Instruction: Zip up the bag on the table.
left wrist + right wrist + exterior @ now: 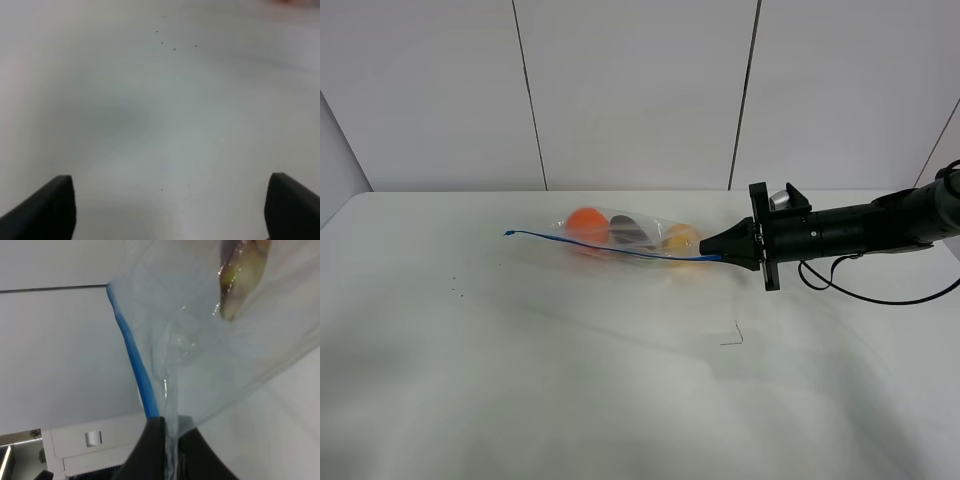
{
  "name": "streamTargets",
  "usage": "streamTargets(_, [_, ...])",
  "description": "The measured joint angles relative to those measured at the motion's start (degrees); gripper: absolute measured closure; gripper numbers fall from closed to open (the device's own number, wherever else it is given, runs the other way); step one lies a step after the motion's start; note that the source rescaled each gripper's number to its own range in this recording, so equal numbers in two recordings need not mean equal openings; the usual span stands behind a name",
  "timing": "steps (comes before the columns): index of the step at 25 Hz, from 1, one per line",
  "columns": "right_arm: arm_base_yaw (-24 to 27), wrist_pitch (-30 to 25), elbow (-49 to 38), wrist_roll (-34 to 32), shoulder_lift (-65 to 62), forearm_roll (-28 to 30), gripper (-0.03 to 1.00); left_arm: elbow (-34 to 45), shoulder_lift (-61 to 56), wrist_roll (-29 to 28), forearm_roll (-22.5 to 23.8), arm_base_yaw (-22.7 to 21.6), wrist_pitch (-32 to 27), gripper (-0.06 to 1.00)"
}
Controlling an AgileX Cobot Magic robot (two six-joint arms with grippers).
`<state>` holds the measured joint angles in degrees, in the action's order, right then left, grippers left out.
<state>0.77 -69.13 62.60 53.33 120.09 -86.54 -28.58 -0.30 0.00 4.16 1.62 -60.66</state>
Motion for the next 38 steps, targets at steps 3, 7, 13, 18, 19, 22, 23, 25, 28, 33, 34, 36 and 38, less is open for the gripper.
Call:
streamTargets(3, [0.0,0.0,0.0,0.0,0.0,-0.3,0.97,0.0,0.0,0.0,0.1,0.5,0.0,-0.02])
streamTargets(7, [0.0,0.0,0.0,0.0,0.0,-0.3,0.97,0.0,0.0,0.0,0.0,0.5,0.0,-0.02])
streamTargets(13, [0.0,0.0,0.0,0.0,0.0,-0.3,0.97,0.0,0.0,0.0,-0.3,0.5,0.0,-0.02])
streamTargets(18, [0.0,0.0,0.0,-2.0,0.0,1.0,0.89,0.0,0.0,0.0,-0.6,0.5,0.0,-0.02])
streamTargets(19, [0.0,0.0,0.0,-2.6,0.0,2.2,0.81,0.0,0.0,0.0,-0.6,0.5,0.0,-0.02])
streamTargets(22, [0.0,0.0,0.1,-4.7,0.0,6.2,0.44,0.0,0.0,0.0,-0.6,0.5,0.0,-0.02])
streamTargets(23, [0.0,0.0,0.7,-5.7,0.0,8.6,0.29,0.0,0.0,0.0,-0.6,0.5,0.0,-0.02])
streamTargets(25, [0.0,0.1,3.2,-9.0,0.0,14.3,0.11,0.0,0.0,0.0,-0.6,0.5,0.0,-0.02])
streamTargets(28, [0.0,1.7,10.1,-17.6,0.0,28.0,0.03,0.0,0.0,0.0,-0.6,0.5,0.0,-0.02])
streamTargets(33, [-1.0,2.6,24.7,-33.6,0.0,54.4,0.01,0.0,0.0,0.0,-0.6,0.5,0.0,-0.02])
streamTargets(34, [-1.5,2.7,27.2,-35.9,0.0,59.1,0.01,0.0,0.0,0.0,-0.6,0.5,0.0,-0.02])
streamTargets(36, [-2.1,2.6,31.0,-40.6,0.0,67.1,0.01,0.0,0.0,0.0,-0.6,0.5,0.0,-0.02])
streamTargets(38, [-2.1,2.0,33.6,-43.6,0.0,73.5,0.02,0.0,0.0,0.0,-0.6,0.5,0.0,-0.02])
